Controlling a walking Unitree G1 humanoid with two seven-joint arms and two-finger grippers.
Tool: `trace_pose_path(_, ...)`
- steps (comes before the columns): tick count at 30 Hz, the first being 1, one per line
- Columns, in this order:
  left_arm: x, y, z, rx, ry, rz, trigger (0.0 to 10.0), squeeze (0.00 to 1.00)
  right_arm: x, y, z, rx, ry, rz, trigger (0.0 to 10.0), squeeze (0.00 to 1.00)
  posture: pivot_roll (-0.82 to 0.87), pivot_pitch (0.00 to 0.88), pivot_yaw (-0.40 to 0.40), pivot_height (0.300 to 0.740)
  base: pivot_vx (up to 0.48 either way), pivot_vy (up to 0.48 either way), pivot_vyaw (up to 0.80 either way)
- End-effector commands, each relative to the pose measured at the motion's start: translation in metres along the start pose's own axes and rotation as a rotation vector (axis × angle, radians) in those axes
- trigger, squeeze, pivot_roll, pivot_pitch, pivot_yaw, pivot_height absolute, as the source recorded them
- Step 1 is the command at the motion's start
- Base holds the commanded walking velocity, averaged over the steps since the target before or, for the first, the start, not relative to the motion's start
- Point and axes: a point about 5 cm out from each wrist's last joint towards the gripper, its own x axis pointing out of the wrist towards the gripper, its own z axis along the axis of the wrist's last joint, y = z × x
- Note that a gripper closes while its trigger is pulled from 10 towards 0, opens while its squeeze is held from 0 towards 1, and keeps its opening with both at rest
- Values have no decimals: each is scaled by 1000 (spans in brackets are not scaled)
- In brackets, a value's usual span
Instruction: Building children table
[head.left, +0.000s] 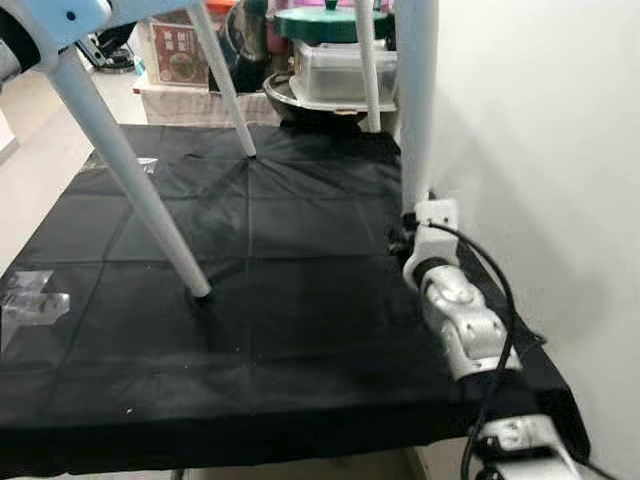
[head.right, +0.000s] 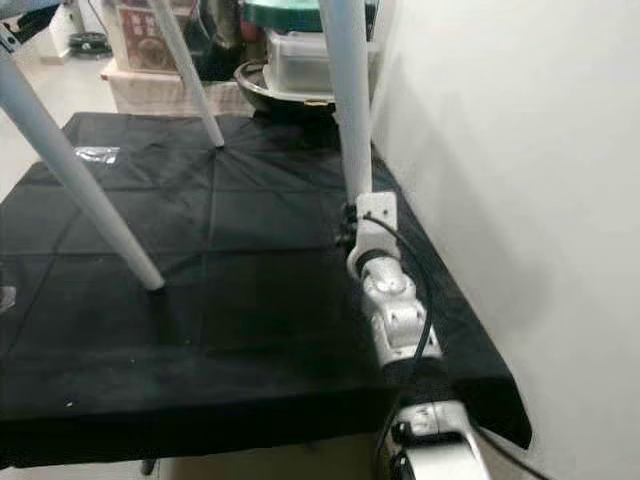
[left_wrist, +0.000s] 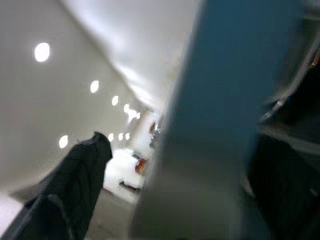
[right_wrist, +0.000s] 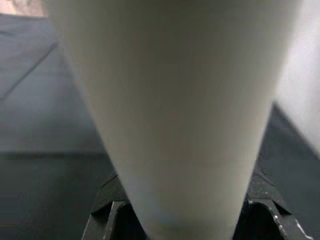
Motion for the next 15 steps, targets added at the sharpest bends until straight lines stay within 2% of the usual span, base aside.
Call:
trace_pose_path(1, -5, 10, -6, 9, 35, -3, 10000, 0, -3, -6, -13, 78, 90, -21, 0, 0, 6, 0, -86, 740, 0, 0, 0)
trace_pose_path(4, -4, 8, -4, 19, 24, -35, 10000, 0, -4, -4, -14, 79, 94, -8, 0, 0, 8, 0, -91, 740, 0, 0, 0)
trace_pose_path(5, -2, 7, -2, 28, 15, -68, 10000, 0, -6, -1, -14, 82, 101, 2, 0, 0, 8, 0, -91, 740, 0, 0, 0)
trace_pose_path(7, -1, -1, 3, 29, -27, -226, 10000, 0, -6, 4, -12, 70, 101, 28, 0, 0, 13, 0, -87, 740, 0, 0, 0)
trace_pose_path(9, -1, -1, 3, 29, -27, -226, 10000, 0, -6, 4, -12, 70, 101, 28, 0, 0, 13, 0, -87, 740, 0, 0, 0)
trace_pose_path(10, -1, -4, 5, 27, -47, -291, 10000, 0, -7, 5, -11, 65, 101, 36, 0, 0, 13, 0, -87, 740, 0, 0, 0)
trace_pose_path(12, -1, -4, 5, 27, -47, -291, 10000, 0, -7, 5, -11, 65, 101, 36, 0, 0, 13, 0, -87, 740, 0, 0, 0)
trace_pose_path(14, -5, -16, 9, -2, -111, -426, 10000, 0, -11, 11, -11, 61, 111, 68, 0, 0, 10, 0, -78, 740, 0, 0, 0)
trace_pose_path(15, -5, -16, 9, -2, -111, -426, 10000, 0, -11, 11, -11, 61, 111, 68, 0, 0, 10, 0, -78, 740, 0, 0, 0)
